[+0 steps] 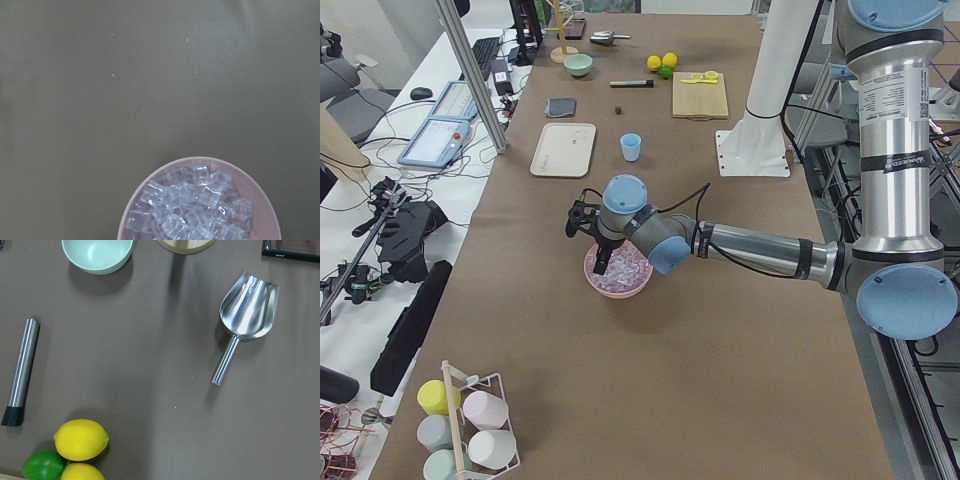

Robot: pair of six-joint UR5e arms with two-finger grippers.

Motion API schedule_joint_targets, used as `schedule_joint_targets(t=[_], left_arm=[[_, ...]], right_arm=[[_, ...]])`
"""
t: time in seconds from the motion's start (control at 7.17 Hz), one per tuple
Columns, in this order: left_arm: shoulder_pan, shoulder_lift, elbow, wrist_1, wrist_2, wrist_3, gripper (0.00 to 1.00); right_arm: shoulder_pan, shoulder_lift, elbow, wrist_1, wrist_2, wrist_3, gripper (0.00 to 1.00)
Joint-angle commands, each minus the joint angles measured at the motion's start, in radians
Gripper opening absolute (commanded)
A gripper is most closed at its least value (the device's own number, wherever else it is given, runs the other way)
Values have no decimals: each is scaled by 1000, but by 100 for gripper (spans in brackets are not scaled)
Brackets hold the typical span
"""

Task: Mash ice and strawberries in cup
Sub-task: 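Lower the left gripper into the pink bowl of ice cubes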

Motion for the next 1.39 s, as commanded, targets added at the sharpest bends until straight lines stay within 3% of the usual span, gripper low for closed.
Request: schedule_joint_targets(t=[0.0,0.28,0.7,1.25], left_arm=[[152,2,2,-14,157,-66,98],[208,25,12,-26,159,-82,98],[228,25,95,-133,159,-180,98],[234,20,124,-155,165,-181,98]], right_arm=[[0,-4,0,0,1,-1,100],[0,-3,-2,0,1,2,100],[0,-3,-3,0,0,2,100],[0,-1,-3,0,0,2,100]])
